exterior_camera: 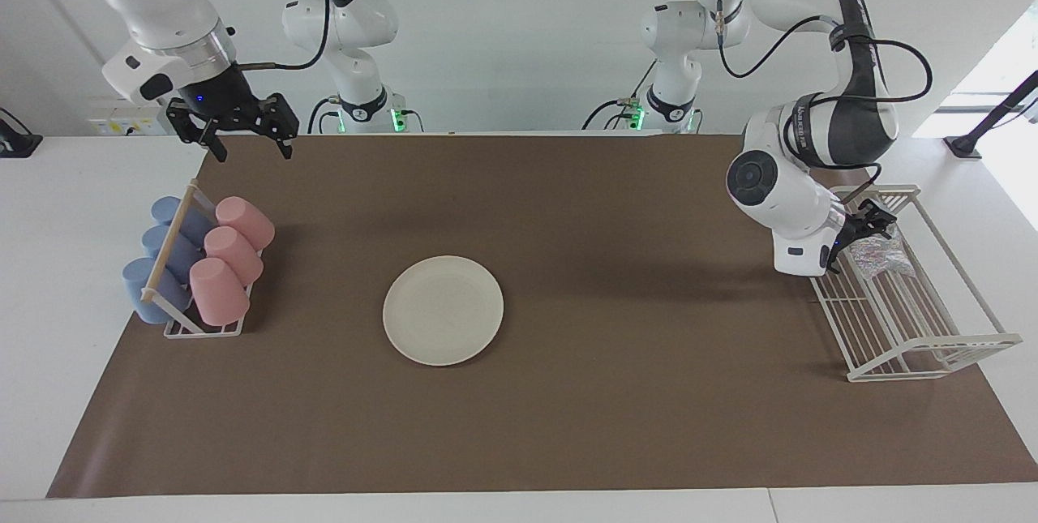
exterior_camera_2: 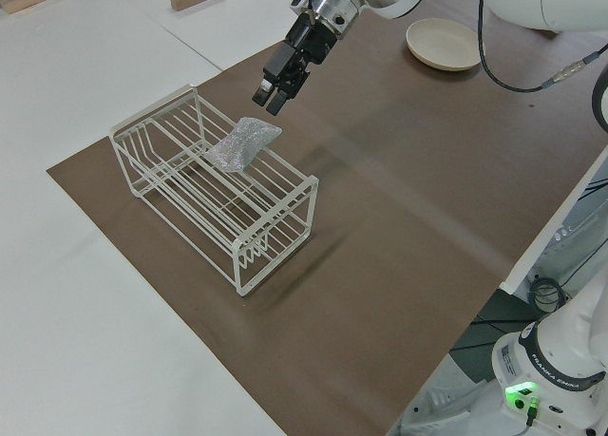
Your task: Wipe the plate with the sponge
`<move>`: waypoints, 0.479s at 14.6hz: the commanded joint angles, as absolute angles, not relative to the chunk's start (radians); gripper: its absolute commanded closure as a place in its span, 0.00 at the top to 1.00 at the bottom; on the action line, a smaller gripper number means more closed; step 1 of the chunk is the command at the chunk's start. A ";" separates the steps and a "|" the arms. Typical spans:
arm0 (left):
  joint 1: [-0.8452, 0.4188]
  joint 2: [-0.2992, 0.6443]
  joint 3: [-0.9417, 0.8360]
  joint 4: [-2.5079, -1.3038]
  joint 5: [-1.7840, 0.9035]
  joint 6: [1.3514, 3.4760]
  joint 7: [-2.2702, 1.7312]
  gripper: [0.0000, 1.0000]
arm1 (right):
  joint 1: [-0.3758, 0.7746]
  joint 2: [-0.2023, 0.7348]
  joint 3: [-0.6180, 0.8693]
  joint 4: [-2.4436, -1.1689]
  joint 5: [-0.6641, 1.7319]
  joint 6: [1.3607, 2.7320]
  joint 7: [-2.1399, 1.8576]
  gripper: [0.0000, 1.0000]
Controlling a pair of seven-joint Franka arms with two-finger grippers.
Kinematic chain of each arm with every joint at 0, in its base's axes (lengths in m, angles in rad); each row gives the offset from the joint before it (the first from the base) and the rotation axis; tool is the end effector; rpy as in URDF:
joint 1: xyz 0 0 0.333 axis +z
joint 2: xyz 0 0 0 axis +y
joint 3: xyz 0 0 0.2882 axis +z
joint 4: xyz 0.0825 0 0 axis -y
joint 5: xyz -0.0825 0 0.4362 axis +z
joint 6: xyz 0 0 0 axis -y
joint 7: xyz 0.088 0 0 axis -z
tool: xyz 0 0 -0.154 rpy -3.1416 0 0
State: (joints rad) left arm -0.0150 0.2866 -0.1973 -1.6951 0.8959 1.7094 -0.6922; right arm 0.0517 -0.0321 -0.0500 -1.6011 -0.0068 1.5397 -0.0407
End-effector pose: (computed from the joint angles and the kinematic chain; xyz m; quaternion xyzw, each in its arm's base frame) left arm 0.6666 -0.0245 0.3611 -0.9067 -0.1023 -0.0648 0.4041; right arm 0.5927 -0.0004 0.5504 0.9997 0.0212 -0.0147 0.0023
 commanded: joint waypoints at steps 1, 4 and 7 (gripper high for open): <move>-0.015 0.241 -0.190 -1.661 0.775 1.674 -0.686 1.00 | 0.054 -0.049 -0.044 -1.621 -0.011 1.563 -0.014 1.00; -0.012 0.164 -0.181 -1.661 0.617 1.654 -0.658 1.00 | 0.054 -0.049 -0.044 -1.621 -0.011 1.563 -0.014 1.00; 0.075 0.046 -0.181 -1.667 0.389 1.634 -0.475 1.00 | 0.054 -0.049 -0.044 -1.621 -0.011 1.563 -0.014 1.00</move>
